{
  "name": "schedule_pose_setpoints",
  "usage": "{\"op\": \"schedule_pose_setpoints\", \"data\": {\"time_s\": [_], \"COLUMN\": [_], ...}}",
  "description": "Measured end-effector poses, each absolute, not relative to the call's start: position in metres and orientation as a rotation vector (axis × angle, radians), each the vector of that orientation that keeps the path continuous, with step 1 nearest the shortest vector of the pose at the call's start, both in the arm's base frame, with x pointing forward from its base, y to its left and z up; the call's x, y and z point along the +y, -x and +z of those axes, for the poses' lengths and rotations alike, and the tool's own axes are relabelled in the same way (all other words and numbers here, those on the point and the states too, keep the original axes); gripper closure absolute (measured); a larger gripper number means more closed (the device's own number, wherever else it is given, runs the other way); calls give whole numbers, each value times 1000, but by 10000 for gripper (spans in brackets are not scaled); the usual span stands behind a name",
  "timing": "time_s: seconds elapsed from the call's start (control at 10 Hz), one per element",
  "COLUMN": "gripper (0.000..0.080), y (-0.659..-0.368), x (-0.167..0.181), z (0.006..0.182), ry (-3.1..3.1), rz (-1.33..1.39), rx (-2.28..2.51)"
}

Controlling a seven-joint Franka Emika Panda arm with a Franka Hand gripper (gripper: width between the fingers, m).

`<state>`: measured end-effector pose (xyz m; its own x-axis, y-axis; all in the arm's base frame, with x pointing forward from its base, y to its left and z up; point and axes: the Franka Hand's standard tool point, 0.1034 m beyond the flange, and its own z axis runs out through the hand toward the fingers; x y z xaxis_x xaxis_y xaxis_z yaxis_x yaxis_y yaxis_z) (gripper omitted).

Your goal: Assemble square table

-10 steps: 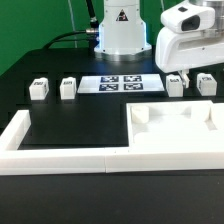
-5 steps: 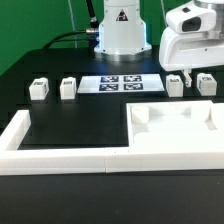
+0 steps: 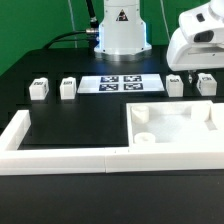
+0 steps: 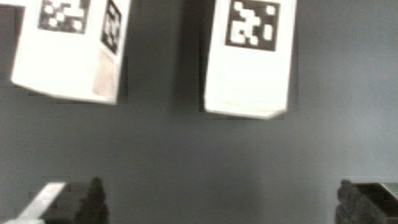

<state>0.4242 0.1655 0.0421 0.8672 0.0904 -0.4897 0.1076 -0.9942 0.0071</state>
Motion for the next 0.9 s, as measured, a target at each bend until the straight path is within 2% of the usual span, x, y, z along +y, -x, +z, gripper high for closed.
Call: {"op": "schedule_pose_setpoints", "data": {"time_s": [0.6, 0.8, 0.9], "gripper": [151, 151, 151], "y": [-406, -409, -401], "x": [168, 170, 176], "z": [30, 26, 23], "ry": [-2734, -2746, -2735], "rz": [-1337, -1323, -1352], "rx": [190, 188, 124]}}
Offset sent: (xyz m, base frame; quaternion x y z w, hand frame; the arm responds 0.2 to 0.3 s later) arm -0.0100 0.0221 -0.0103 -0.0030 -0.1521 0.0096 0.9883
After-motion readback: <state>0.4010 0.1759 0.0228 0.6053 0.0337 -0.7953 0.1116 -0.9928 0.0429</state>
